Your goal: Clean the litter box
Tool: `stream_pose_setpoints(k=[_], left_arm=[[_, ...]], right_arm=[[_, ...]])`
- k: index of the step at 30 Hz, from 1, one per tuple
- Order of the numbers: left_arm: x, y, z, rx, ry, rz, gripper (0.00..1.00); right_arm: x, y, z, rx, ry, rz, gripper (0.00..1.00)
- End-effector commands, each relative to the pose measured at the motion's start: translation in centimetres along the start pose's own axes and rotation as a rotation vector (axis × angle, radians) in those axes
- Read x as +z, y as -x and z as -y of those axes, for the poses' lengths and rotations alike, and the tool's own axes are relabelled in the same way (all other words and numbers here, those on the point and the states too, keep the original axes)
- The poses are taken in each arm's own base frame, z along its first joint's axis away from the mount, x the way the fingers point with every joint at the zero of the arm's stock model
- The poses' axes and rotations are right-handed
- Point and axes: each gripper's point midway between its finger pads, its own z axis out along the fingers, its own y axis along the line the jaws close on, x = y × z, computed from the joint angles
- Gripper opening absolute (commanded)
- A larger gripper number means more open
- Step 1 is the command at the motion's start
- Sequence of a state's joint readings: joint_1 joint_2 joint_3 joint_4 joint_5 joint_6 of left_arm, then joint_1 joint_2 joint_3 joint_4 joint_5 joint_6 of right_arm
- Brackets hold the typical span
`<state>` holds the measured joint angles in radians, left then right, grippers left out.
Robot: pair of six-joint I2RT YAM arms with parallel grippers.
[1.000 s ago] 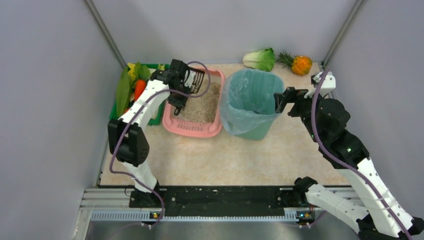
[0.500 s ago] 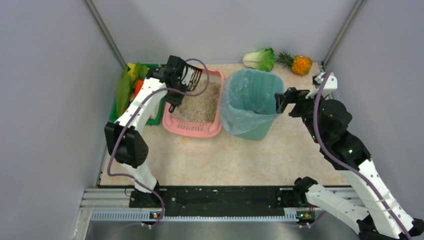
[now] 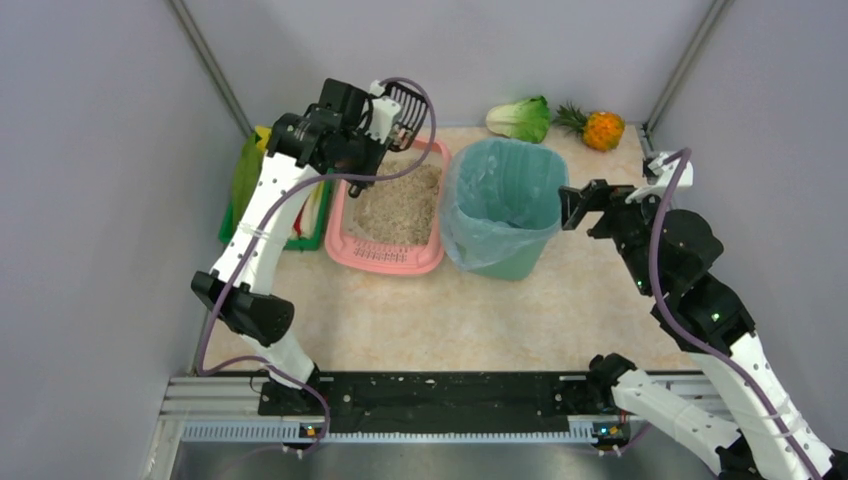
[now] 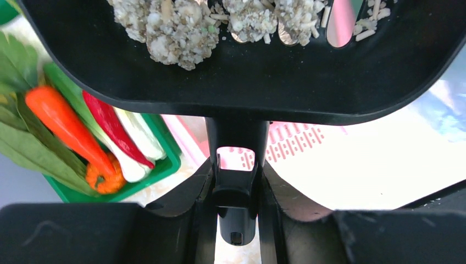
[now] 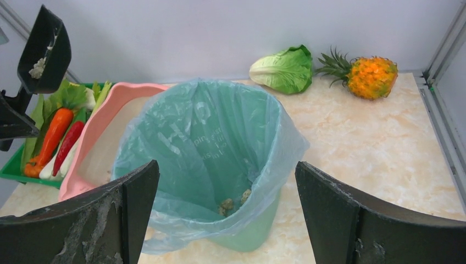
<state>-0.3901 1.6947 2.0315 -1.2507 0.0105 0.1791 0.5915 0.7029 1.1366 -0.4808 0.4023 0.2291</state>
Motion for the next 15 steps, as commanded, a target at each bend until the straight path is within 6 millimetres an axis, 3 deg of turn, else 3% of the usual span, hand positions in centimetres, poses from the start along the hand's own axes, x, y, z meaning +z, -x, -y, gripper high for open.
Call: stream_pose_setpoints(k=[1, 7, 15], left_arm=[[-2.1, 1.9, 2.0, 0.107, -0.003, 0.053, 0.00], [-2.9, 4.3, 4.2, 0.268, 0.090, 0.093, 0.00], [-2.3, 7.2, 6.4, 0.457, 0.260, 0.122, 0.00]], right_arm=[[-0.9, 1.5, 0.5, 0.018, -0.017, 0.045, 0.94], [-1.6, 1.6, 1.0, 0.023, -0.029, 0.048, 0.94], [-2.6, 1.8, 1.7, 0.025, -0.046, 0.051, 0.94]])
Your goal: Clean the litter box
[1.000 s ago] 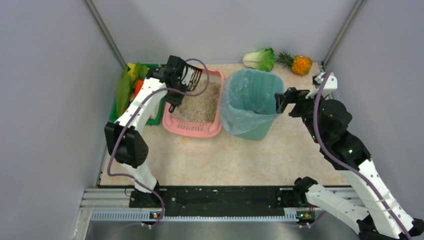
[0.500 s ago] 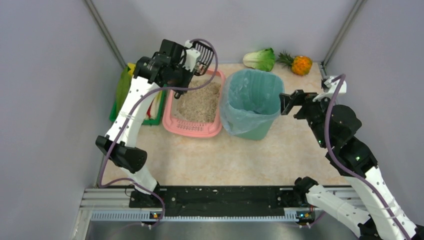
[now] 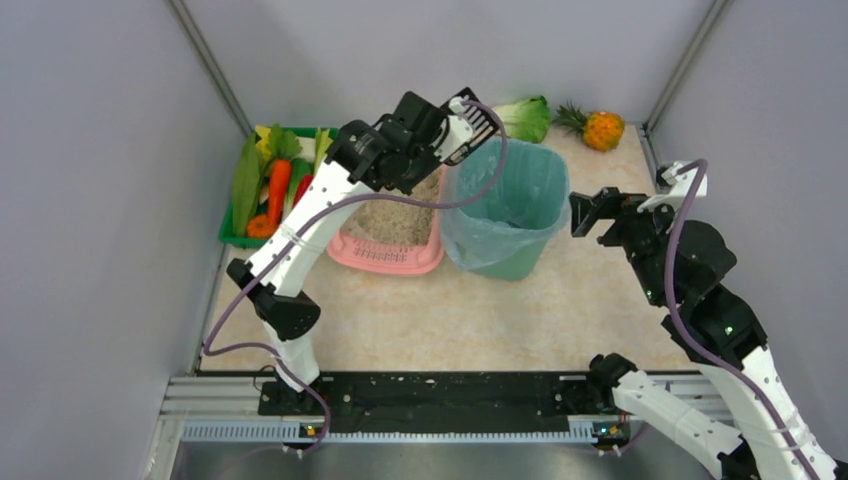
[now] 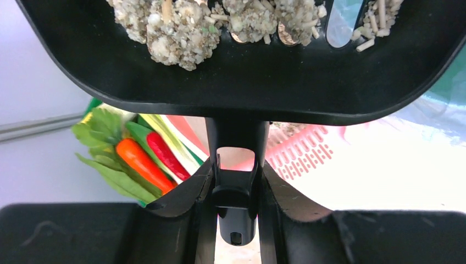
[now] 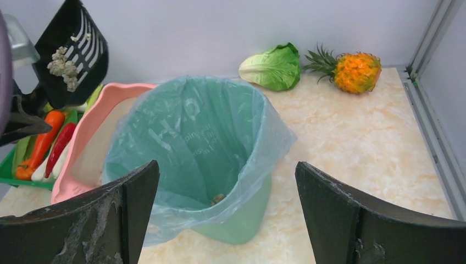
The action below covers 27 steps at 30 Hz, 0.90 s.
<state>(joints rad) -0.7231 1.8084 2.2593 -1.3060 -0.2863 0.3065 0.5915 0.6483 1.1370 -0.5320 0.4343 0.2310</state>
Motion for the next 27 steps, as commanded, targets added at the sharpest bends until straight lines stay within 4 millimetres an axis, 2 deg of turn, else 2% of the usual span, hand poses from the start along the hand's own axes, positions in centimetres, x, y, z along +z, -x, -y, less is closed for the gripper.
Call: stream_pose_setpoints(k=[1, 4, 9, 11, 14, 16, 20, 27], left_arm=[[-0.3, 2.5, -1.6, 0.115, 0.188, 0.026, 0.00], [0.2, 4.3, -1.2, 0.191, 0.280, 0.035, 0.00], [0.9, 7.1, 0.6, 0.328, 0.370, 0.061, 0.00], [1.6, 7.1, 0.8, 0.375, 0.412, 0.033, 0.00], [2.9, 6.1, 0.3, 0.513, 0.607, -0.075, 0.00], [3.2, 6.4, -0.2, 0.602, 0.758, -0.118, 0.00], [1.8, 8.6, -0.2, 0.621, 0.927, -0.028, 0.00], [0.2, 11.1, -0.2, 0.605, 0.966, 0.039, 0.00]], right_arm=[[-1.1, 1.7, 0.6, 0.025, -0.018, 0.041, 0.94], [-1.6, 1.6, 0.9, 0.028, -0.024, 0.043, 0.94], [-2.3, 1.7, 1.5, 0.035, -0.042, 0.048, 0.94], [-2.7, 1.7, 2.0, 0.040, -0.053, 0.052, 0.94], [-3.4, 1.8, 2.7, 0.049, -0.076, 0.064, 0.94], [-3.8, 1.9, 3.1, 0.053, -0.089, 0.071, 0.94], [-4.4, 1.9, 3.6, 0.055, -0.103, 0.077, 0.94], [-5.1, 2.0, 4.4, 0.057, -0.122, 0.086, 0.94]])
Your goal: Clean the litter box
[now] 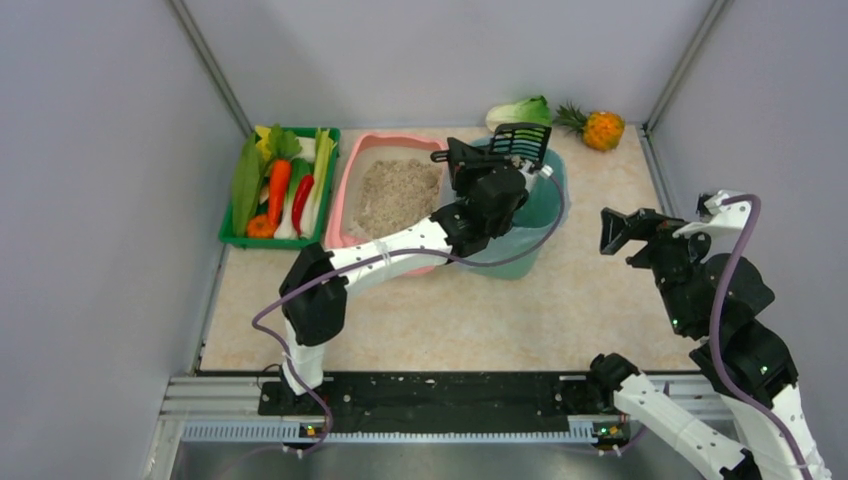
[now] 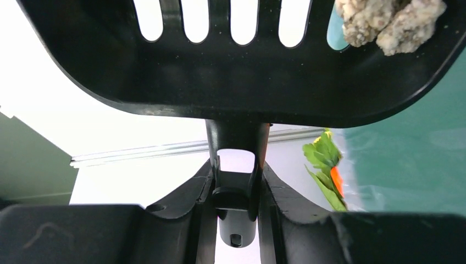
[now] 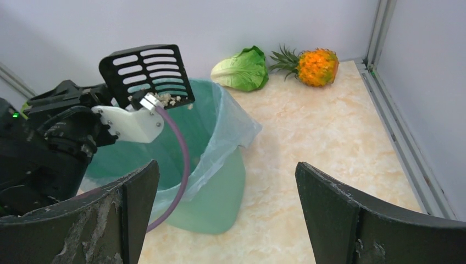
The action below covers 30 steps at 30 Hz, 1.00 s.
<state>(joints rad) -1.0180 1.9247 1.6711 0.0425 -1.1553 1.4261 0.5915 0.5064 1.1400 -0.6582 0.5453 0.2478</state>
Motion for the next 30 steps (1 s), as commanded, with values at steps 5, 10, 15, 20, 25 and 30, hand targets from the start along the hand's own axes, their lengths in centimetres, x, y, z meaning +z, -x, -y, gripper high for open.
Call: stream_pose_setpoints(k=[5, 10, 15, 20, 25, 30], left_arm=[[-2.2, 0.2, -7.0, -0.119, 0.201, 0.071, 0.00], [-2.8, 0.1, -6.8, -0.043, 0.243, 0.140, 0.00], [-2.6, -0.9, -6.5, 0.022, 0.245, 0.162, 0.00], [-2.5, -2.1, -7.9, 0.069, 0.284, 0.146, 0.00], [-3.1, -2.4, -8.8, 0.116, 0.292, 0.175, 0.00], [-2.4, -2.3, -7.0, 0.177, 0.233, 0.193, 0.00]], right_arm=[[-1.1, 1.4, 0.9, 0.032, -0.024, 0.044, 0.94], [-1.2, 1.4, 1.1, 0.032, -0.026, 0.045, 0.94], [-1.4, 1.5, 1.2, 0.036, -0.025, 0.051, 0.94], [-1.4, 1.4, 1.1, 0.037, -0.023, 0.048, 0.94], [-1.3, 1.3, 1.0, 0.032, -0.021, 0.042, 0.94], [-1.0, 1.1, 0.8, 0.032, -0.015, 0.040, 0.94]])
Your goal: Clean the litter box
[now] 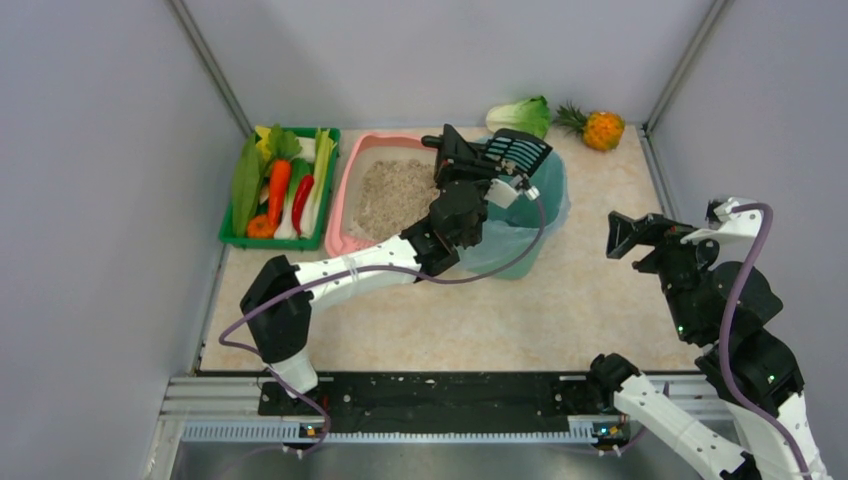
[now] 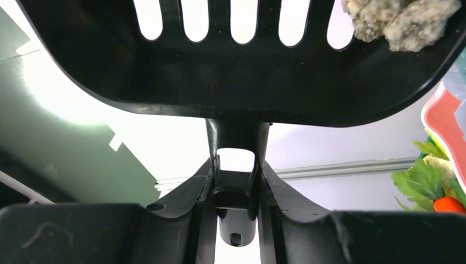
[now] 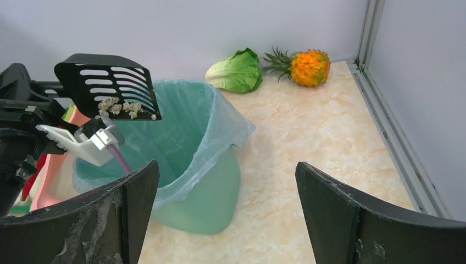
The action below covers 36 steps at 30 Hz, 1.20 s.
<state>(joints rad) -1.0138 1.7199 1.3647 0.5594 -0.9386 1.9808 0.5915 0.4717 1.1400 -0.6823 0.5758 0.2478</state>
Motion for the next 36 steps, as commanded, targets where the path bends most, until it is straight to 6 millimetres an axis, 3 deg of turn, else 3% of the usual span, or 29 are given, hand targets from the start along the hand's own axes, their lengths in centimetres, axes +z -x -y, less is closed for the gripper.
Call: stream_pose_setpoints(k=[1, 5, 8, 12, 15, 19, 22, 23, 26, 28, 30, 33, 34, 36], left_arm=[[-0.1, -0.7, -0.4, 0.002, -0.010, 0.022, 0.00], [-0.1, -1.6, 1.2, 0.026, -0.114, 0.002, 0.00], [-1.2, -0.2, 1.4, 0.022, -0.137, 0.042, 0.00], [0.2, -3.8, 2.5, 0.020, -0.214, -0.079, 0.00], [-1.2, -0.6, 1.1, 0.003, -0.152, 0.038, 0.00], [-0.3, -2.3, 0.9, 0.002, -0.199, -0.038, 0.00], [-2.2, 1.6, 0.0, 0.013, -0.166, 0.076, 0.00], [-2.6, 1.9, -0.2, -0.004, -0.146, 0.089, 0.00], [-0.5, -1.7, 0.3, -0.010, -0.191, -0.015, 0.00], [-0.7, -0.7, 0.4, 0.027, -0.204, 0.020, 0.00], [-1.5, 0.5, -0.7, -0.020, -0.142, 0.057, 0.00], [0.3, -3.7, 0.6, 0.004, -0.216, -0.055, 0.00], [0.5, -3.8, 0.6, 0.002, -0.216, -0.050, 0.00], [-0.3, -1.4, 0.4, -0.004, -0.187, 0.009, 0.00]], right_arm=[[0.0, 0.8, -0.4, 0.028, 0.013, 0.025, 0.94], [0.1, 0.6, -0.4, 0.029, 0.017, 0.025, 0.94], [0.2, 0.4, -0.4, 0.027, 0.010, 0.028, 0.95], [0.2, 0.5, -0.2, 0.030, 0.008, 0.036, 0.95], [0.4, 0.3, -0.3, 0.027, 0.005, 0.036, 0.95], [0.6, 0.2, -0.4, 0.023, 0.005, 0.033, 0.95], [0.8, -0.1, -0.5, 0.025, 0.009, 0.032, 0.95], [0.8, -0.1, -0.6, 0.023, 0.010, 0.030, 0.95], [0.7, -0.1, -0.4, 0.026, 0.007, 0.035, 0.95], [0.7, -0.2, -0.3, 0.025, 0.003, 0.038, 0.95], [0.8, -0.3, -0.3, 0.019, 0.003, 0.034, 0.95], [0.7, -0.1, -0.4, 0.019, 0.006, 0.039, 0.95], [0.6, -0.1, -0.3, 0.021, 0.004, 0.041, 0.95], [0.7, -0.2, -0.2, 0.018, 0.002, 0.040, 0.95]])
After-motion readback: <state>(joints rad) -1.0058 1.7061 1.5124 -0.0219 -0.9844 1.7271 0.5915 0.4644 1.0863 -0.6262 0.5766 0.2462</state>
